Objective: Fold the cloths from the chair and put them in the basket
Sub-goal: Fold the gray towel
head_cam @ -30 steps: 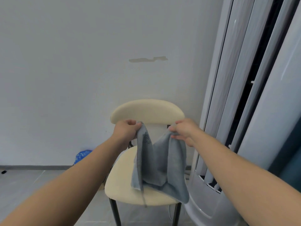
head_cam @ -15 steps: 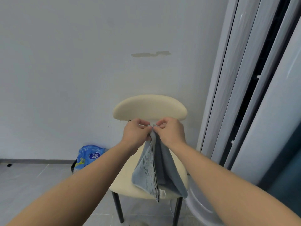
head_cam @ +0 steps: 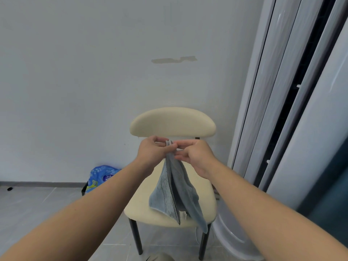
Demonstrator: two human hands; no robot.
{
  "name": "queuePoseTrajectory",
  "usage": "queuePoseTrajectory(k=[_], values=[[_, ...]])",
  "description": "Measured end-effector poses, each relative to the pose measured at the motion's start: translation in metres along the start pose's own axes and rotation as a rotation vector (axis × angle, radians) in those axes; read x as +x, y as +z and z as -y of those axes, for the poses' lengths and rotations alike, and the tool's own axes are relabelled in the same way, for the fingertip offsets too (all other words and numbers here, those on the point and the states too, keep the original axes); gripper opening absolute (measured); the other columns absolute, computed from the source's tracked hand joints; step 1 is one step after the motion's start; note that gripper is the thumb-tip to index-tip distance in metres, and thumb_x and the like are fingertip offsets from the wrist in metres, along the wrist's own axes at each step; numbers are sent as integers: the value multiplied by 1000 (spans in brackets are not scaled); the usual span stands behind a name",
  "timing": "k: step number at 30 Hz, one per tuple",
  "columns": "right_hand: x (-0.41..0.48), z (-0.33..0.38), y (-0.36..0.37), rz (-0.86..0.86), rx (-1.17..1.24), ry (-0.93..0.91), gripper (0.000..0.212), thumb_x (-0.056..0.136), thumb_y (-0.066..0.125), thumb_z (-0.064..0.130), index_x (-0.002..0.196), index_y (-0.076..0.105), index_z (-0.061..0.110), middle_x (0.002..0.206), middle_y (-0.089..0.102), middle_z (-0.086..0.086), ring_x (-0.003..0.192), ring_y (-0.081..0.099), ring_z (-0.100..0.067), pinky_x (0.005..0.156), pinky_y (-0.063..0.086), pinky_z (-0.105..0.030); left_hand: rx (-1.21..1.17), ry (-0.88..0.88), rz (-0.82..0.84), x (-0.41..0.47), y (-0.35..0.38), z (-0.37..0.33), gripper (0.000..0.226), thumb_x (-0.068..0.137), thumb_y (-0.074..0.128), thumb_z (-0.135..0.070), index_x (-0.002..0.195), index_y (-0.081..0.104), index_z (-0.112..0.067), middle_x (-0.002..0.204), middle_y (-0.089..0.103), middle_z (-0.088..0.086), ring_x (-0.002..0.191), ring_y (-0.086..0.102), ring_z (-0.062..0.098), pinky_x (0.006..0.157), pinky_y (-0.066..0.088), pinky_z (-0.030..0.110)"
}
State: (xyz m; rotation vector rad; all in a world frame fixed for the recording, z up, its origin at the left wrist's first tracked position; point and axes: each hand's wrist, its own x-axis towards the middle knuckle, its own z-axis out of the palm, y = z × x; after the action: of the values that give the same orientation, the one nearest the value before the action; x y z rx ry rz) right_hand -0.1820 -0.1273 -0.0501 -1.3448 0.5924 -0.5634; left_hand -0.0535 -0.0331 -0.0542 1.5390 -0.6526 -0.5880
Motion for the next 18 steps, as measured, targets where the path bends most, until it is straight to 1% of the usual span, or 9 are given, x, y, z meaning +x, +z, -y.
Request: queuePoseTrajectory(k=[2, 4, 6, 8, 11, 13, 15, 17, 18], values=[[-1, 2, -1, -7, 157, 54, 45, 85, 38, -27, 113, 65, -4, 114, 71, -19, 95, 75, -35, 83, 63, -36, 47, 2, -28, 1, 0, -1, 32, 76, 85, -4, 103, 67, -9, 84, 78, 6, 80, 76, 23, 73, 61, 35], [-1, 1, -1, -31, 256, 84, 44, 85, 38, -25, 116, 60, -4, 115, 69, -21, 91, 76, -36, 79, 63, -37, 160, 44, -57, 3, 1, -3, 27, 80, 76, -1, 102, 68, -15, 84, 75, 2, 78, 71, 20, 67, 57, 30], [0, -1, 0, -84, 153, 58, 41, 87, 45, -19, 116, 62, 4, 115, 69, -15, 92, 75, -31, 71, 62, -34, 339, 170, -34, 5, 0, -7, 26, 86, 67, -4, 104, 67, -23, 83, 73, -2, 71, 65, 11, 61, 49, 24], [2, -3, -1, -110, -65, -17, 38, 88, 57, -9, 114, 67, 16, 117, 69, -3, 97, 71, -22, 63, 57, -25, 504, 329, 43, 7, -2, -15, 28, 92, 60, -8, 107, 64, -31, 81, 70, -4, 65, 59, 5, 58, 43, 22], [4, -4, -3, -84, -251, -128, 29, 90, 64, 3, 111, 70, 21, 113, 71, 7, 92, 67, -11, 61, 47, -15, 669, 495, 138, 11, -5, -30, 30, 97, 53, -11, 104, 65, -37, 80, 66, -6, 73, 60, 13, 66, 49, 29], [6, -2, -2, -102, -294, -161, 21, 91, 69, 11, 109, 70, 21, 109, 72, 5, 87, 66, -11, 63, 45, -16, 714, 556, 146, 11, -7, -39, 27, 99, 53, -12, 105, 67, -34, 80, 64, -10, 75, 59, 9, 69, 48, 27], [8, -1, -1, -115, -301, -161, 16, 91, 73, 20, 107, 70, 21, 102, 72, 1, 80, 65, -11, 66, 45, -22, 716, 617, 131, 12, -10, -47, 21, 99, 56, -14, 106, 68, -30, 81, 65, -9, 76, 59, 8, 72, 49, 28], [8, -2, 0, -77, -311, -149, 15, 92, 74, 25, 104, 70, 17, 91, 72, -3, 66, 61, -11, 66, 47, -24, 724, 663, 105, 13, -12, -52, 18, 100, 58, -15, 107, 68, -28, 78, 64, -9, 74, 58, 6, 72, 48, 26], [8, -4, -1, -38, -352, -136, 16, 93, 73, 28, 101, 71, 15, 85, 71, -3, 61, 59, -11, 65, 48, -25, 723, 680, 88, 14, -14, -55, 18, 100, 58, -14, 107, 69, -27, 76, 63, -11, 73, 57, 2, 71, 45, 21]])
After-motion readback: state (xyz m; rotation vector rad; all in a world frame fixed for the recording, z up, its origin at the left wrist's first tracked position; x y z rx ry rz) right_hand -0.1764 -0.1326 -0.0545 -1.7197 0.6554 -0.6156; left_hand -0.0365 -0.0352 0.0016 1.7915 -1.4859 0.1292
